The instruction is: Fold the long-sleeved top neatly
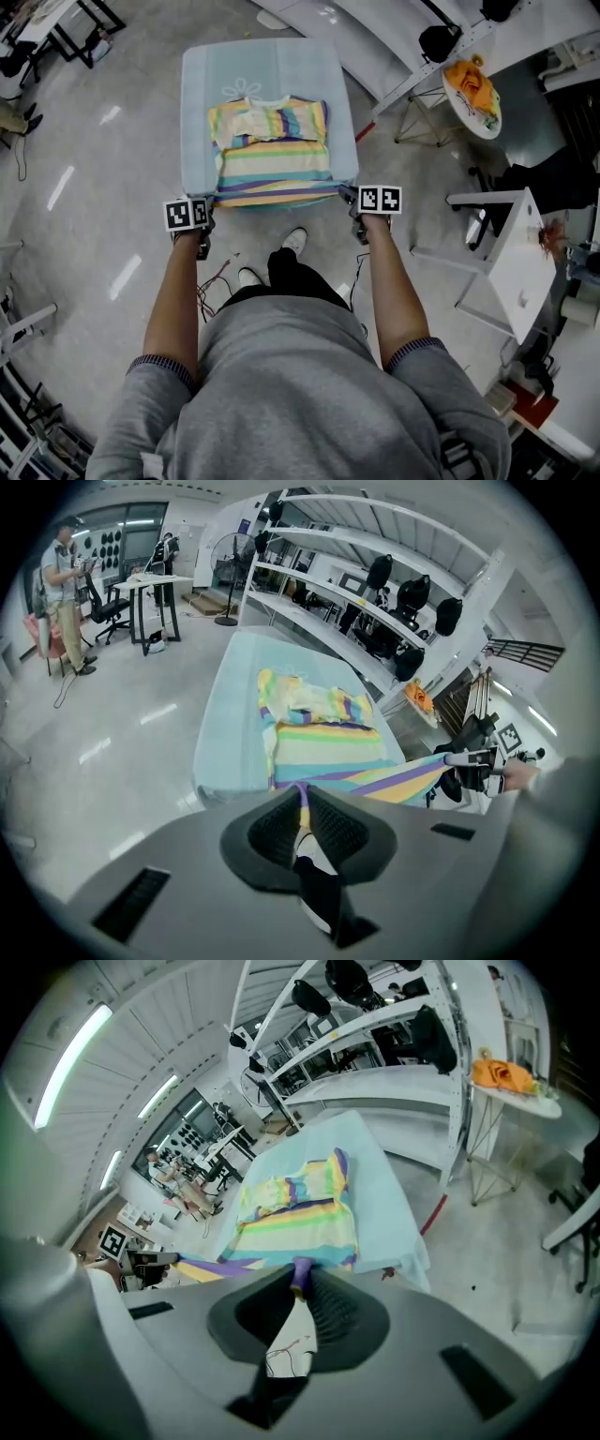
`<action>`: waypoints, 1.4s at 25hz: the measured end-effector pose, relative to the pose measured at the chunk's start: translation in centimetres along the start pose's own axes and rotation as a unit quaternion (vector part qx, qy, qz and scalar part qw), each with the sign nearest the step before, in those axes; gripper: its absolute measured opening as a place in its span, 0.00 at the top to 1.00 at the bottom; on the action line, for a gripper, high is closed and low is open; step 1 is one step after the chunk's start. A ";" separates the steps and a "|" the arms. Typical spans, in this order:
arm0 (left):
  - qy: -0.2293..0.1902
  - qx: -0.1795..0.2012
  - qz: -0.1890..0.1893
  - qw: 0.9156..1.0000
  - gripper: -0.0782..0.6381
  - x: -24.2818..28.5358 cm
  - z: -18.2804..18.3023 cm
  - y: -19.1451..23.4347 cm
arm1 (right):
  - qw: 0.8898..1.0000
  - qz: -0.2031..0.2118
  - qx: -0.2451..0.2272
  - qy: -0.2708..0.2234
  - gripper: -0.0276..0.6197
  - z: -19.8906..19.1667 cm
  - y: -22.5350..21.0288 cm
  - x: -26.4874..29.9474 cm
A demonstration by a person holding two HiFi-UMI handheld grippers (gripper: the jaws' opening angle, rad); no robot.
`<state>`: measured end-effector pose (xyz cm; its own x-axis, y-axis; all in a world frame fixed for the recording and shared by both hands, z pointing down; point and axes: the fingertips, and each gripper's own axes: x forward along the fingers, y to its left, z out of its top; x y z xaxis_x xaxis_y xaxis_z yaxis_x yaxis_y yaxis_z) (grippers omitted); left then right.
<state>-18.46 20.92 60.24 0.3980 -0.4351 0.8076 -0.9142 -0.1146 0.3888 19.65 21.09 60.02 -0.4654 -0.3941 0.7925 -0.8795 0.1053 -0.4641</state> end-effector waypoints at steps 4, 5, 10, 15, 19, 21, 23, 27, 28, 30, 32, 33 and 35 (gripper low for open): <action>0.009 -0.008 0.014 1.000 0.84 1.3 2.1 0.2 | 1.000 0.015 0.000 0.015 0.88 2.7 -0.8 1.4; 0.011 -0.010 0.017 1.000 0.84 1.6 2.6 0.3 | 1.000 0.020 0.000 0.018 0.88 3.4 -1.0 1.8; 0.013 -0.013 0.034 0.999 0.83 2.3 5.2 0.4 | 0.998 0.045 -0.004 0.032 0.88 6.5 -1.4 3.4; 0.007 -0.009 0.047 0.999 0.84 2.9 7.8 0.2 | 0.998 0.054 -0.022 0.038 0.88 9.6 -1.6 4.4; 0.000 -0.006 0.050 0.999 0.83 3.7 10.0 0.5 | 0.998 0.055 -0.025 0.033 0.88 12.1 -1.6 5.1; -0.002 -0.004 0.050 0.999 0.84 4.3 11.1 0.8 | 0.998 0.053 -0.024 0.032 0.88 13.2 -1.6 5.7; -0.001 0.000 0.050 0.999 0.84 5.0 12.1 1.4 | 0.998 0.050 -0.024 0.035 0.88 14.1 -1.6 6.6; 0.013 0.011 0.046 0.999 0.84 6.9 14.2 2.6 | 0.998 0.042 -0.016 0.044 0.88 15.4 -1.7 8.3; 0.016 0.013 0.045 0.999 0.84 7.4 14.9 2.8 | 0.998 0.039 -0.013 0.046 0.88 15.8 -1.8 8.6; 0.022 0.018 0.041 0.999 0.84 8.2 16.3 3.2 | 0.998 0.034 -0.010 0.053 0.88 16.7 -2.0 9.2; 0.028 0.027 0.037 0.999 0.83 9.2 17.8 3.6 | 0.998 0.030 -0.007 0.058 0.87 17.7 -2.1 10.1; 0.032 0.033 0.035 0.998 0.84 9.7 18.5 3.8 | 0.998 0.028 -0.005 0.059 0.87 18.2 -2.1 10.5; 0.038 0.044 0.033 0.998 0.84 10.8 19.9 4.3 | 0.998 0.025 0.000 0.061 0.87 19.3 -2.2 11.4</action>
<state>-19.59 -2.07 61.77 0.3393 -0.3748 0.8628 -0.9401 -0.1671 0.2971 18.26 -1.24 62.42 -0.5172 -0.2747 0.8106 -0.8550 0.1225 -0.5040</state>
